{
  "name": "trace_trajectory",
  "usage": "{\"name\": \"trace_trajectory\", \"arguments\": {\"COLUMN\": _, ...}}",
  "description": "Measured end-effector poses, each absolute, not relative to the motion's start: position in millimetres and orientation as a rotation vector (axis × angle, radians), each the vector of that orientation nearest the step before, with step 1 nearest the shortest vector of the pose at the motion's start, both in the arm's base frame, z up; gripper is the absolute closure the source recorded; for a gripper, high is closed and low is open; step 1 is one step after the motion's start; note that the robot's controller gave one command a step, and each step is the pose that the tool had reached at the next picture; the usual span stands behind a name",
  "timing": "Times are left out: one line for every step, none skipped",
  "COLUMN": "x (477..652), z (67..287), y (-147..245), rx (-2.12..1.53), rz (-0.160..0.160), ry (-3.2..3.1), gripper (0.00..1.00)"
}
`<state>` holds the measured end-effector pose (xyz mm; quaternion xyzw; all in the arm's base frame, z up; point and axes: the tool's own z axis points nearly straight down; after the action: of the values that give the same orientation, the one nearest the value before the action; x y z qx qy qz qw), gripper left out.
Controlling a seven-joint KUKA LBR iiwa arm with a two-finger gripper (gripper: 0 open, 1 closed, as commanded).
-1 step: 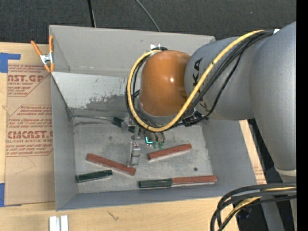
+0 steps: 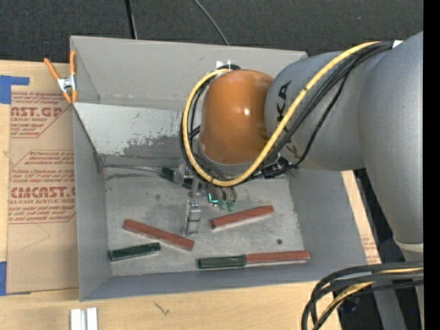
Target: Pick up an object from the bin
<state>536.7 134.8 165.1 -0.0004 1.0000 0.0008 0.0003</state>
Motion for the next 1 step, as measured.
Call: {"name": "trace_trajectory", "arguments": {"x": 506.7, "z": 109.7, "y": 143.7, "rx": 0.007, "rz": 0.004, "ry": 3.136, "gripper": 0.0}}
